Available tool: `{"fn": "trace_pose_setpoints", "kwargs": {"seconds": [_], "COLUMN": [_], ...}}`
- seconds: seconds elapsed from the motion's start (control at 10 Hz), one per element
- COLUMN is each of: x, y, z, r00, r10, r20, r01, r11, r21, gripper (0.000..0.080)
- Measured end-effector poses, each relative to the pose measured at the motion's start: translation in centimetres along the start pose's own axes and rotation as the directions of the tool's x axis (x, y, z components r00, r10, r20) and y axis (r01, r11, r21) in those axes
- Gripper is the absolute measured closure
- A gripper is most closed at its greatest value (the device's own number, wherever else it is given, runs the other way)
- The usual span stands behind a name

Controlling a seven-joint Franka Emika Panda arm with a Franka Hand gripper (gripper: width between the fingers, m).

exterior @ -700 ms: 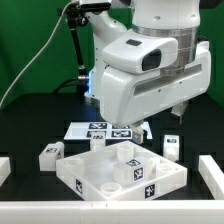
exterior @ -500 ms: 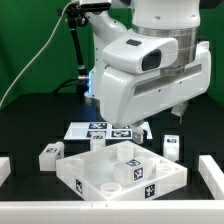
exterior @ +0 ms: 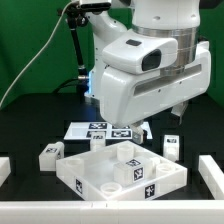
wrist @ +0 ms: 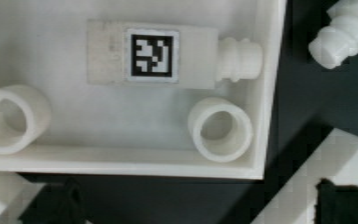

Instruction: Assemble one leg

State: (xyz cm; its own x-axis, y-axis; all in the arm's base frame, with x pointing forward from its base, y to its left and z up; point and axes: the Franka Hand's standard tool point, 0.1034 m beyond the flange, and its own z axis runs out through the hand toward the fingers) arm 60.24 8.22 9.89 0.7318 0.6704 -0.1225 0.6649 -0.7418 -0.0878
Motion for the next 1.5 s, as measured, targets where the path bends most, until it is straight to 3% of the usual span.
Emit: {"fn": "trace_pose_setpoints", "kwargs": {"seconds": [0.1,0.3,0.4,0.8,0.9,1.0,1.2,1.3,1.5], "x": [-0.1,-1.8,-2.6,-2.6,-2.7,-3.4,-5.6,-6.8,-6.4], "y": [0.0,1.7,2.1,2.1,2.2,2.2,0.3,-0.1,0.1], "z": [0.1,1.7,2.2,2.4,2.5,2.6,3.2,3.9,3.7], "r00": [1.000,0.964,0.935,0.926,0.914,0.902,0.923,0.928,0.928], "r10": [-0.002,-0.261,-0.353,-0.375,-0.403,-0.429,-0.373,-0.356,-0.359], "r20": [-0.002,-0.043,-0.035,-0.032,-0.039,-0.053,-0.095,-0.109,-0.103], "r01": [0.002,0.260,0.352,0.374,0.401,0.425,0.362,0.342,0.346], "r11": [1.000,0.965,0.935,0.927,0.915,0.902,0.924,0.931,0.930], "r21": [-0.001,-0.042,-0.037,-0.036,-0.049,-0.076,-0.123,-0.126,-0.120], "gripper": [0.0150,0.0150,0.0150,0.0150,0.0150,0.0150,0.0150,0.0150,0.0150]}}
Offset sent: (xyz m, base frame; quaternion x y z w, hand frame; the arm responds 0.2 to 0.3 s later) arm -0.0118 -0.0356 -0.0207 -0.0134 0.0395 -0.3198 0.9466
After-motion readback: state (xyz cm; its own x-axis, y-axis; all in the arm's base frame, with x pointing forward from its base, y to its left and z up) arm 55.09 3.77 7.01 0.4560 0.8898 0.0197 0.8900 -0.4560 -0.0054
